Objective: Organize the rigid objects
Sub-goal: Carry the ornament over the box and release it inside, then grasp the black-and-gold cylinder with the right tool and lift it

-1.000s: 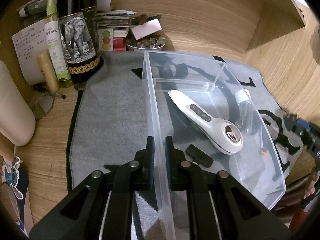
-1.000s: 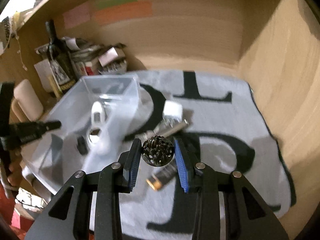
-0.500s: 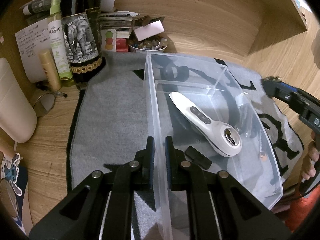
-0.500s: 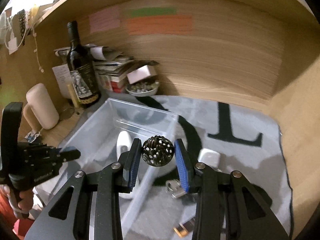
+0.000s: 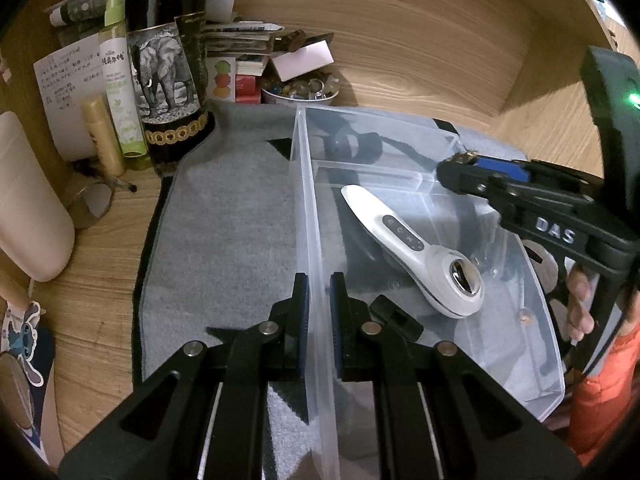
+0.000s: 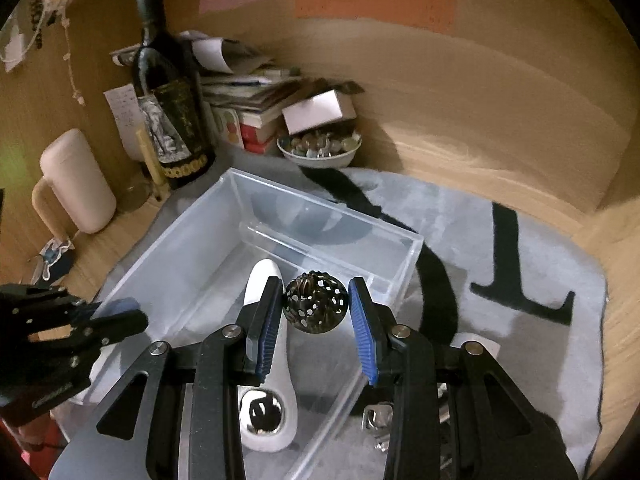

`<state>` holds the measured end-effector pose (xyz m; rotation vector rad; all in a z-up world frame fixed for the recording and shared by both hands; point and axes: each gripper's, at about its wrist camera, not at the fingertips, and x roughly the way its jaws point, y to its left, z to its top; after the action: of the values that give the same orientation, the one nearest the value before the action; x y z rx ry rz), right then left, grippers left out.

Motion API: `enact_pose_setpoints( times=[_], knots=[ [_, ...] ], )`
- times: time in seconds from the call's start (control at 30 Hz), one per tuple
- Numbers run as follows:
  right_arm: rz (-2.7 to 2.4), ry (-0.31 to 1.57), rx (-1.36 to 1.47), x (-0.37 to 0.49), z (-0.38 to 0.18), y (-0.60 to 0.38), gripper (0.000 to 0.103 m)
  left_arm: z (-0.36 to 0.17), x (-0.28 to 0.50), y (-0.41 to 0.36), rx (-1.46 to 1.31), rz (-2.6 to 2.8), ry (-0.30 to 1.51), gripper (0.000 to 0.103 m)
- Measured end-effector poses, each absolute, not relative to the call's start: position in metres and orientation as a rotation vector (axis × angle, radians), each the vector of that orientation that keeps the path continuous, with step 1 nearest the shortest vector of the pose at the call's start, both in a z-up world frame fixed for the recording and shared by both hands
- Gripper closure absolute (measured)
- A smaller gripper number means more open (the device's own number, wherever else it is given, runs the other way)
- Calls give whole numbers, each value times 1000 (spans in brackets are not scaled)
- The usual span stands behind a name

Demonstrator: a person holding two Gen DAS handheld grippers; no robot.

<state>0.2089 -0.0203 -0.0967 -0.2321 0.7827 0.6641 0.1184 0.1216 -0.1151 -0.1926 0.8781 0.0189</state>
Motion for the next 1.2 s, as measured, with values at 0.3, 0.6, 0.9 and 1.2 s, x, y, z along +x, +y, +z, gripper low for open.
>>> enact_pose_setpoints(
  times=[0.3,0.6,0.9,1.2],
  knots=[
    [658,758,-233,207,-87,-29,56,-115,120,121,-199,31,882,93],
    [566,689,-197,192,-66,-70,42,-115,120,121,-207,38,883,93],
    [406,722,-151,181,-79,-132,35,-115,119,121,-207,37,880,93],
    [380,918,-79,176,-136,-155,35,-115,119,119,-201,38,880,93]
  ],
)
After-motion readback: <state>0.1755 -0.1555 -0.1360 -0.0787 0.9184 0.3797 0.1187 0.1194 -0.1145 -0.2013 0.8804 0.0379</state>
